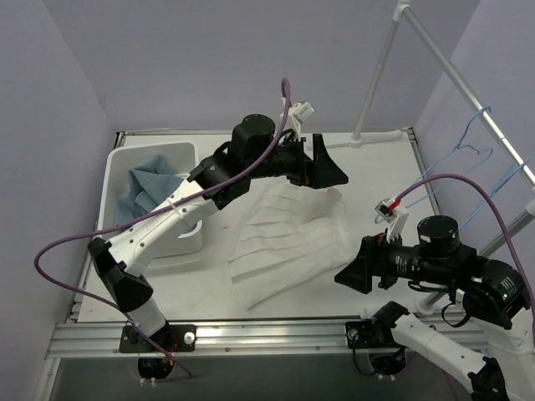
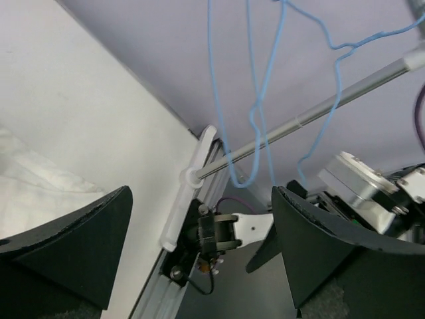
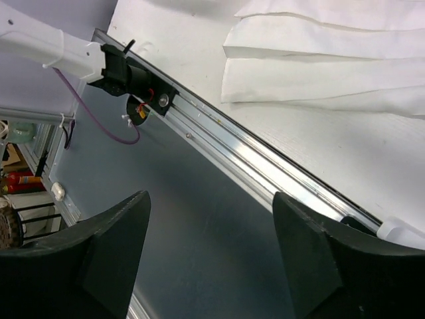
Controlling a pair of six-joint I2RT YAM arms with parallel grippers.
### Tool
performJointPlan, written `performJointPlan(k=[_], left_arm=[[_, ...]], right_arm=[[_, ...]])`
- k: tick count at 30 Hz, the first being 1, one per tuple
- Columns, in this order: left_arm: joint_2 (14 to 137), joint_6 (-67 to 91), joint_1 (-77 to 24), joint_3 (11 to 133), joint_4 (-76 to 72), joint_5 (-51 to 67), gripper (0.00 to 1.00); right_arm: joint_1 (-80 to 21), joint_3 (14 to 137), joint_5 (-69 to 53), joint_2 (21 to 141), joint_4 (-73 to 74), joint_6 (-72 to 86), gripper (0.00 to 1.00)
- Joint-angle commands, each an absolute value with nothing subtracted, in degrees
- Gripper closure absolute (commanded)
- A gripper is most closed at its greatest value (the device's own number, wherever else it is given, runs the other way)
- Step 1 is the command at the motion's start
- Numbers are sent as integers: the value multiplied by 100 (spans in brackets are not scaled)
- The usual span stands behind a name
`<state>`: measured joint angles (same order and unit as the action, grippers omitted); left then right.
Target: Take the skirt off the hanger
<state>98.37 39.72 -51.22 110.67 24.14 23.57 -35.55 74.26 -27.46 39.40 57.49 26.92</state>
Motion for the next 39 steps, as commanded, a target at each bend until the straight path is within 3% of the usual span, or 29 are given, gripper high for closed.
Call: performJointPlan(k=[1,5,6,7,8,10,17,20,21,22,24,29,39], left_arm=[[8810,4472,-5089,10014,902,1732,6],[8061,4949,-4940,8352,-966,2310,6],[7981,4609,-4939,8332,-610,2207,6],[7920,4118,-5105,8776,1090,1893,6],[7919,3313,-5228,9015,1795,985,6],[7954,2867,-5448,9333,3157,275,6],[7954,2979,-5353,8281,4095,-386,6],[8331,3050,-5344,8157,4604,-746,1],[8454,3015,-5344,8130,4736,-817,2],[8725,2954,-5352,8121,4850,-878,10],[9025,2909,-5414,8104,5053,-1036,11],[9843,2725,-5441,7972,4878,-1485,7],[10836,2496,-5274,7928,4035,-1055,3]], right_arm=[[-3516,7559,-2610,4087,5476,2645,28],[-3516,7462,-2637,4323,5335,2541,24],[-3516,7471,-2611,4376,5309,2514,23],[-3516,7488,-2593,4429,5300,2488,23],[-3516,7506,-2584,4508,5248,2461,23],[-3516,7611,-2584,4579,5221,2461,23],[-3516,7647,-2549,4650,5045,2514,23],[-3516,7550,-2487,4570,4993,2601,23],[-3516,7524,-2496,4562,4992,2636,23],[-3516,7506,-2496,4527,4983,2672,23],[-3516,7479,-2487,4491,4983,2698,23],[-3516,7453,-2417,4403,5054,2760,23],[-3516,7418,-2268,4149,5168,2988,23]])
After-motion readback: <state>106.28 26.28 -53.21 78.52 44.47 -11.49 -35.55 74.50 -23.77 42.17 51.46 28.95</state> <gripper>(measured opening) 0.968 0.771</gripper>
